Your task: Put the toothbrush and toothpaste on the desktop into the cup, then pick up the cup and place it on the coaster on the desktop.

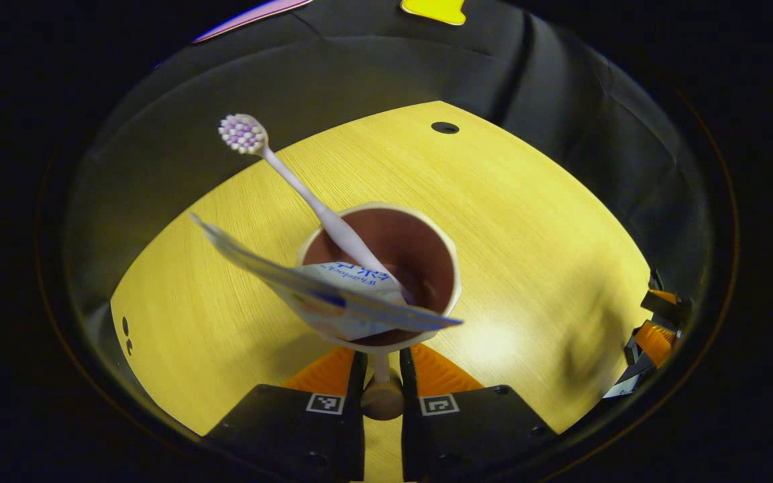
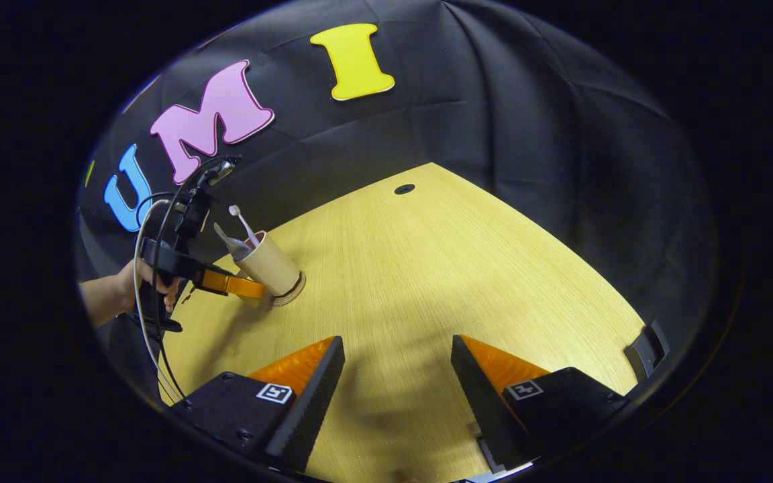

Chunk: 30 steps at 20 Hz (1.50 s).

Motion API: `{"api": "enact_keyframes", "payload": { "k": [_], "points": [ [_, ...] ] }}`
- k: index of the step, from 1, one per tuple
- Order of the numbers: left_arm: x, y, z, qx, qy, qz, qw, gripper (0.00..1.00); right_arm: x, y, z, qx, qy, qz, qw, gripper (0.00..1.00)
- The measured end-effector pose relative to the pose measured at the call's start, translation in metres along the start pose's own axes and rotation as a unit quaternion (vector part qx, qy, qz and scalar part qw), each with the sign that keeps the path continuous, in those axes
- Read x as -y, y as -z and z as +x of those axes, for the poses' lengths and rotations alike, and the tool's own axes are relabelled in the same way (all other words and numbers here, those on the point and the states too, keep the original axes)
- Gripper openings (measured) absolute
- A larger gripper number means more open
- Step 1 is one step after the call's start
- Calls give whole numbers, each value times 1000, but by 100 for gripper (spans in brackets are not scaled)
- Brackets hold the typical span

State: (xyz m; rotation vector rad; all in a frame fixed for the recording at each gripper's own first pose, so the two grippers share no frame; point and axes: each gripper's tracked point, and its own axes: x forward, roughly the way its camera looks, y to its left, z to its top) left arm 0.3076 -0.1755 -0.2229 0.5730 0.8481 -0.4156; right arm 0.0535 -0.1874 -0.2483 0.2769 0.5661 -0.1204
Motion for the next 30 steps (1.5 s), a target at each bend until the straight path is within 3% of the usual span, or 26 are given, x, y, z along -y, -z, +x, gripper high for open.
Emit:
{"api": "enact_keyframes", "payload": {
  "k": [3,5,6,11,12,18,22,25,30],
  "points": [
    [1,4,2,-11,1,1,1000,27,2,4,0,-3,-1,-4,1000,98],
    [-5,4,4,-9,-8,-4,1000,34,3,7,-3,-4,0,-13,1000,98],
    [-6,3,0,-7,-13,-6,1000,31,4,9,-4,-6,-2,-14,1000,98],
    [-1,5,-23,24,-4,-39,999,95,-3,1,-9,7,-8,-31,999,98],
    [1,2,-33,45,1,-48,998,100,-7,-1,-12,10,-12,-32,999,98],
    [-2,25,-119,138,-26,-98,985,99,-33,-21,-32,41,-33,-60,997,98],
    [-17,49,-204,248,-92,-132,955,99,-55,-35,-62,63,-41,-86,993,98],
    [-14,73,-265,313,-117,-151,930,99,-75,-46,-93,78,-49,-111,990,98],
    [-8,117,-355,378,-153,-161,899,99,-111,-64,-153,123,-59,-128,982,98]
  ]
}}
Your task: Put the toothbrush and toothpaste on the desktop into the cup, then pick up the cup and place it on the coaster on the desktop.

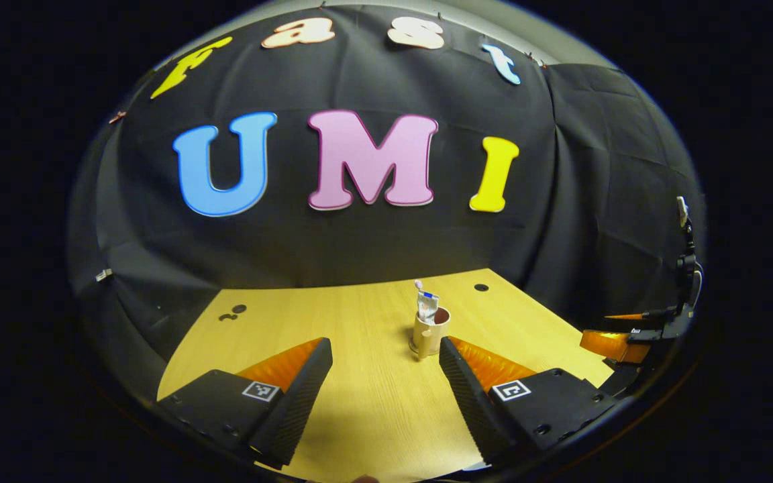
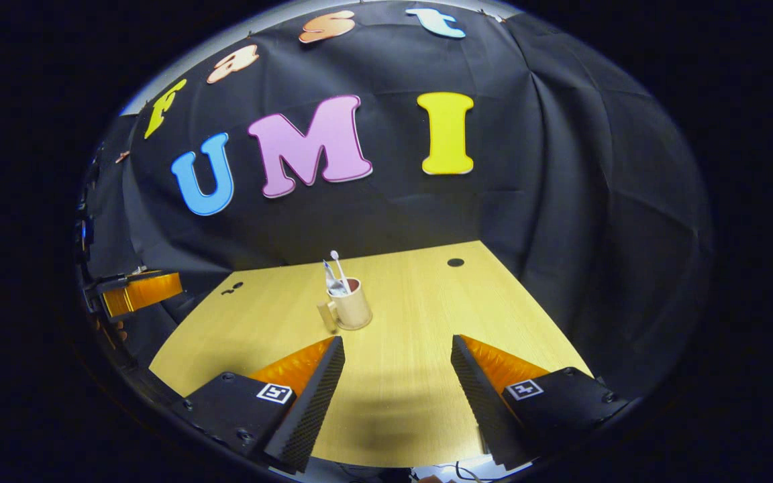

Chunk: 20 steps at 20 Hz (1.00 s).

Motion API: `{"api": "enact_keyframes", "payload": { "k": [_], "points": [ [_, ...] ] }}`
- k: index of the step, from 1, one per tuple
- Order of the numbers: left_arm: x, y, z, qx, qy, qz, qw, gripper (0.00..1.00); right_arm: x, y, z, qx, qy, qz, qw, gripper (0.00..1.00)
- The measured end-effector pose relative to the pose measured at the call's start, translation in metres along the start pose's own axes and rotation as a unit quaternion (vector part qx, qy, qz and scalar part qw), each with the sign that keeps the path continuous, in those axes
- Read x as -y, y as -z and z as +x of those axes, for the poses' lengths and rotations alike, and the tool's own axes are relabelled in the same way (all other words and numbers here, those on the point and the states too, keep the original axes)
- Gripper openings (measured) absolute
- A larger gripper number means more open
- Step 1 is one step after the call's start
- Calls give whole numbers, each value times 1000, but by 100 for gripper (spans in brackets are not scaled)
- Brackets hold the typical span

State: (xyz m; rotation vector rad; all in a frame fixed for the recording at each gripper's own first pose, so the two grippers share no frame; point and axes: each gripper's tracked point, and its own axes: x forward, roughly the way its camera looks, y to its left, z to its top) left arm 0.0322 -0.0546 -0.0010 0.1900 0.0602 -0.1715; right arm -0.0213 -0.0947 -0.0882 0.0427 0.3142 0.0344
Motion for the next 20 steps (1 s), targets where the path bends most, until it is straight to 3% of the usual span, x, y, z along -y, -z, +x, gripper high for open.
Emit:
{"api": "enact_keyframes", "payload": {
  "k": [9,12,15,20],
  "points": [
    [-22,-45,-77,91,-24,-43,995,99,-48,-36,-93,65,-8,4,998,98],
    [-22,-38,-90,91,-24,-52,994,99,-55,-34,-109,66,-5,2,998,98],
    [-21,-12,-105,72,-28,-93,993,99,-63,-40,-128,81,-3,-1,997,98],
    [-33,17,-124,50,-40,-119,991,98,-80,-27,-127,70,-14,6,997,98]
  ]
}}
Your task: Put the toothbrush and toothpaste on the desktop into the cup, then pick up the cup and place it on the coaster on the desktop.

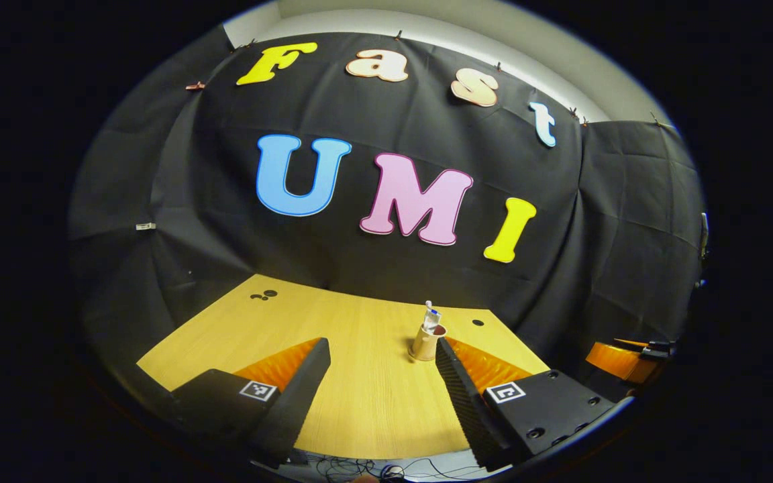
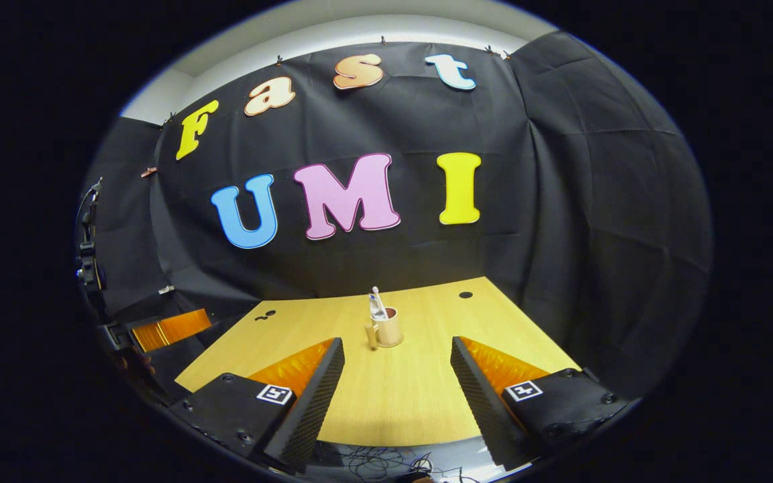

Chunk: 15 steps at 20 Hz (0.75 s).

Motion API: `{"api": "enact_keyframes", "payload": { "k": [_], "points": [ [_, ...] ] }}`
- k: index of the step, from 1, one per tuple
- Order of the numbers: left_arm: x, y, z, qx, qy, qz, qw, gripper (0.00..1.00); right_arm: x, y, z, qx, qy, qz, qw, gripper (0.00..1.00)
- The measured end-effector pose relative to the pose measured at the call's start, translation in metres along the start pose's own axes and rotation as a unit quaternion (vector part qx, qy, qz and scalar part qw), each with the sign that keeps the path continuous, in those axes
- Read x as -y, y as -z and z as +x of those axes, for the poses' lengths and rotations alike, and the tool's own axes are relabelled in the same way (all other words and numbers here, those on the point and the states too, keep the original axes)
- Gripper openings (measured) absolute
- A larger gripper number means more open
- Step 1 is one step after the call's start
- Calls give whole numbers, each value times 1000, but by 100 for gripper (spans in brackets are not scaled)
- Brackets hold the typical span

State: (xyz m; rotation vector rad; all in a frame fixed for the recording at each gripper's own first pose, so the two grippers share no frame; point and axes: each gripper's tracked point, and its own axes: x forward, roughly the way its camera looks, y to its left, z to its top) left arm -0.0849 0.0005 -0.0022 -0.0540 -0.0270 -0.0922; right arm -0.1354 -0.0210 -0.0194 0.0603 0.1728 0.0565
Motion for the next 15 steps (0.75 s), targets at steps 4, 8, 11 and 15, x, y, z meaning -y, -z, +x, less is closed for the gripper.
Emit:
{"api": "enact_keyframes", "payload": {
  "k": [4,8,11,15],
  "points": [
    [-12,20,-14,-18,-7,11,1000,98,-25,9,7,-13,-28,-3,1000,98],
    [-20,33,-23,-36,-13,18,999,98,-45,15,12,-19,-49,-4,999,98],
    [-22,29,-26,-33,-18,18,999,98,-53,15,16,-19,-54,3,998,98],
    [-24,28,-27,-28,-19,32,999,98,-69,20,17,-24,-70,0,997,98]
  ]
}}
